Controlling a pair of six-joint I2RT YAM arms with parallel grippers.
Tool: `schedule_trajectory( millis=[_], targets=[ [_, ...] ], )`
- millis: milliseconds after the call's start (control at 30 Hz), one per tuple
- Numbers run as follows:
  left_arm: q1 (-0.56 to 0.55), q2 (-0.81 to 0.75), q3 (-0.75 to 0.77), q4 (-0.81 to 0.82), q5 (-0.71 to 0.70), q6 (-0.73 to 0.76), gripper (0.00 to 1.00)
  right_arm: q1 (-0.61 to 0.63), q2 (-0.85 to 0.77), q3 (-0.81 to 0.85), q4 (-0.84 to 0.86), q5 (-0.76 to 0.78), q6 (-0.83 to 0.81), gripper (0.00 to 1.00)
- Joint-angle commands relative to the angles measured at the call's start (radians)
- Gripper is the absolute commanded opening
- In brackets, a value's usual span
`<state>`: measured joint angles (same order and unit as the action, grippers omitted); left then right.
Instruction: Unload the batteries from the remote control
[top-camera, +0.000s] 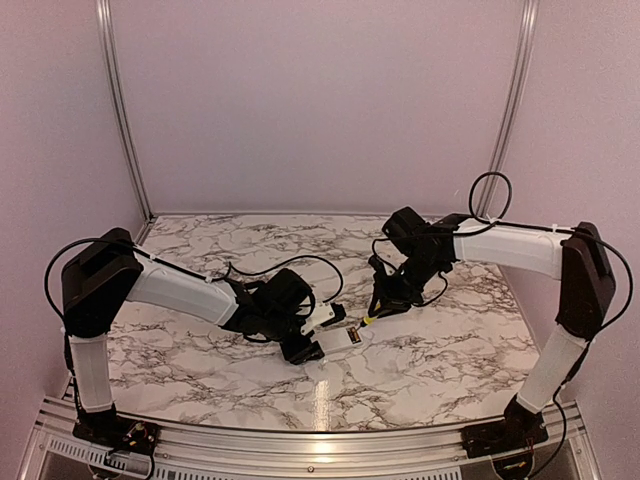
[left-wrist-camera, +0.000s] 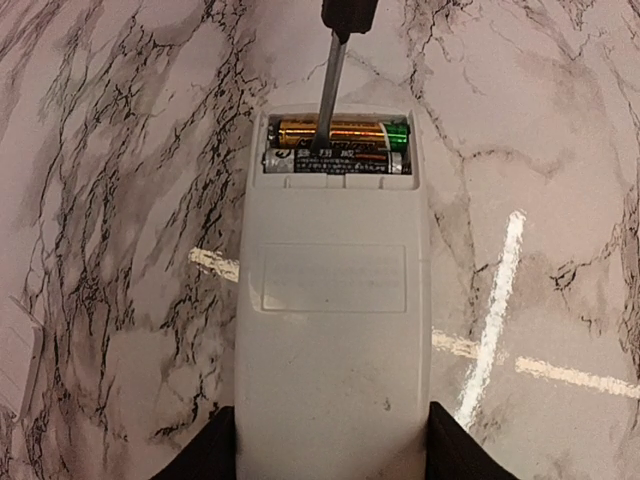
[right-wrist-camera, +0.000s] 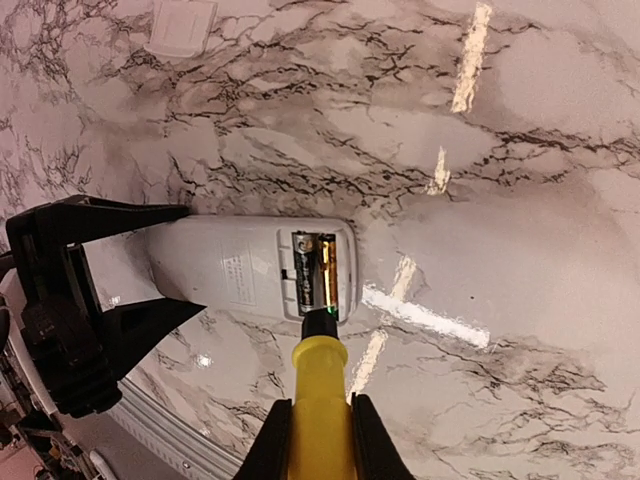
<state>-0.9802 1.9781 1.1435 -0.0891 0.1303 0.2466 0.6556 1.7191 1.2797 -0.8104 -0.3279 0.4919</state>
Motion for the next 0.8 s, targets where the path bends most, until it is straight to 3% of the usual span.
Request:
schedule_trajectory(
  millis=[0, 767],
  targets=[
    [0.002, 0.017, 0.001, -0.010, -0.034, 0.003, 0.00, -0.015, 0.051, -0.068, 0.073, -0.126, -0.060, 0.00],
    [0.002, -0.002, 0.035, -0.044, -0.046, 0.000, 0.00, -0.056, 0.075, -0.051, 0.005, -0.124, -0.128, 0.00]
  ],
)
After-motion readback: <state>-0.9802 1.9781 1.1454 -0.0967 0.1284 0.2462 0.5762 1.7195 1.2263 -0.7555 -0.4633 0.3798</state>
